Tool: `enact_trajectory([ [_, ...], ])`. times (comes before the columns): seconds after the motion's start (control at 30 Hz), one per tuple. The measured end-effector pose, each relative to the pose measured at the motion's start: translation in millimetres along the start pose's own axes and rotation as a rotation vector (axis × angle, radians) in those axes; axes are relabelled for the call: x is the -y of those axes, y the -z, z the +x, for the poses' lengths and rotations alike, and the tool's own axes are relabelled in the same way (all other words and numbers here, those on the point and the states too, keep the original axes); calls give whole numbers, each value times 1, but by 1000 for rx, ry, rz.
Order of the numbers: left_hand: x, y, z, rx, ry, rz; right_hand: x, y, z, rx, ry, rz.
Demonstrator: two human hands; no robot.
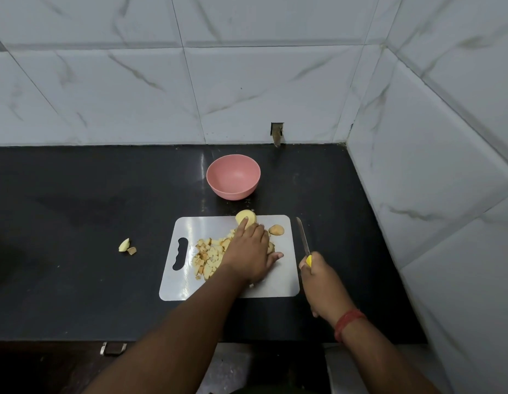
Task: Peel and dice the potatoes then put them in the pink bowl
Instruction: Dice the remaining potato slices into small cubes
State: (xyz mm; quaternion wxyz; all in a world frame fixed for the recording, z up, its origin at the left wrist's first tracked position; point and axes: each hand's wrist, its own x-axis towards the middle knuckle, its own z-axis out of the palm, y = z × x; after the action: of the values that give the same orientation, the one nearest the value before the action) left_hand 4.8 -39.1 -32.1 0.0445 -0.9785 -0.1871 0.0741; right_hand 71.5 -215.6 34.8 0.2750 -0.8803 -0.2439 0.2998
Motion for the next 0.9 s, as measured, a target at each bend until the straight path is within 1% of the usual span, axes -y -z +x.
enact_trajectory([
  [0.1,0,6,0,-46,8,-13,0,1,2,-15,3,23],
  [0.17,-4,10,5,-59,9,-73,0,1,2,-19,3,59],
  [0.3,-14,15,22,4,9,-157,-1,2,2,-23,-3,100],
  [0.47,-13,19,24,13,-3,-144,-9,4,2,-39,10,96],
  [0.63,-17,28,24,-3,-29,-59,-9,4,3,-30,8,122],
  [0.9,-31,28,29,-9,9,-154,-7,6,5,-27,7,125],
])
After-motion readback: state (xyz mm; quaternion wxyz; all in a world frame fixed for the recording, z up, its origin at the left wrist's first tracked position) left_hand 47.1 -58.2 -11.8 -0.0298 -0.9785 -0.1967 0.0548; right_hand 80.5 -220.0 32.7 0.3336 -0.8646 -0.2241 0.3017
